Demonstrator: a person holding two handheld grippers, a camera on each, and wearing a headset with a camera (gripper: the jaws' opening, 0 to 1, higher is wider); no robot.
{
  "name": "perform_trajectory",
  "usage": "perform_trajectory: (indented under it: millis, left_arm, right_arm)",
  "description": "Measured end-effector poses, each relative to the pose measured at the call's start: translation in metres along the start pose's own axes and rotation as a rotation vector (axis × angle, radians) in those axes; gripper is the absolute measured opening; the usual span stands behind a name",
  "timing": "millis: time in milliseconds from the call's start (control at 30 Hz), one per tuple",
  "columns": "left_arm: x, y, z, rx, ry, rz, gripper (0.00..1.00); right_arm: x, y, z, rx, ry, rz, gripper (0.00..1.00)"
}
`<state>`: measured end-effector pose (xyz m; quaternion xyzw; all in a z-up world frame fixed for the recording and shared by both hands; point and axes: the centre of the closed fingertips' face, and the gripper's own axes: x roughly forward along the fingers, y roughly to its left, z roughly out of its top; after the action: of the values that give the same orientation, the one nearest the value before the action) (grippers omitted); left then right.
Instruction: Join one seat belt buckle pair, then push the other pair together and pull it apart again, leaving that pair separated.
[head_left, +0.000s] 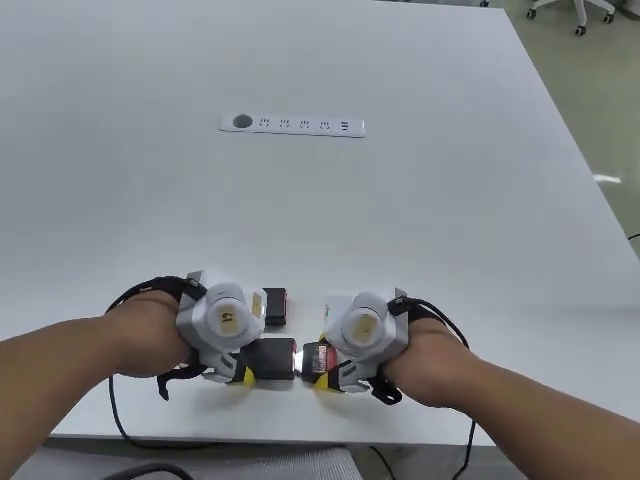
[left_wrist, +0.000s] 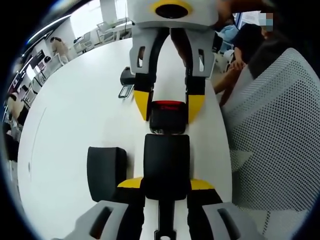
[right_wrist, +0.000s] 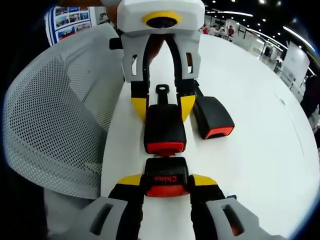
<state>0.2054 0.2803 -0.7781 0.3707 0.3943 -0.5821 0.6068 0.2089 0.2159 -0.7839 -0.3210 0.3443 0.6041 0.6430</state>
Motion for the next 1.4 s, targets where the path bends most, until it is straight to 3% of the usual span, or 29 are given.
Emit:
perform_trajectory:
  millis: [300, 467, 633, 767, 900, 1033, 1400]
  left_arm:
    - [-0.002, 0.000, -0.002, -0.026, 0.011, 0.027, 0.35]
    - [-0.015, 0.004, 0.008, -0.025, -0.031, 0.064, 0.42]
    - [-0.028, 0.010, 0.015, -0.039, -0.080, 0.086, 0.40]
    - [-0.035, 0.013, 0.017, -0.047, -0.091, 0.089, 0.42]
    - [-0.039, 0.022, 0.015, -0.050, -0.104, 0.098, 0.43]
    - [-0.040, 0.034, 0.010, -0.058, -0.091, 0.118, 0.43]
    - [-0.043, 0.057, 0.011, -0.064, -0.078, 0.138, 0.43]
  right_arm:
    - [-0.001, 0.003, 0.001, 0.003, 0.008, 0.009, 0.33]
    - [-0.012, 0.011, 0.009, 0.003, -0.004, 0.016, 0.32]
    - [-0.025, 0.009, 0.017, 0.000, -0.038, 0.009, 0.28]
    - [-0.035, 0.008, 0.018, -0.012, -0.045, 0.005, 0.29]
    - [-0.045, -0.001, 0.011, -0.008, -0.044, -0.013, 0.30]
    - [-0.046, -0.015, -0.003, 0.000, -0.031, -0.030, 0.30]
    - [-0.059, -0.049, -0.032, 0.018, 0.017, -0.076, 0.30]
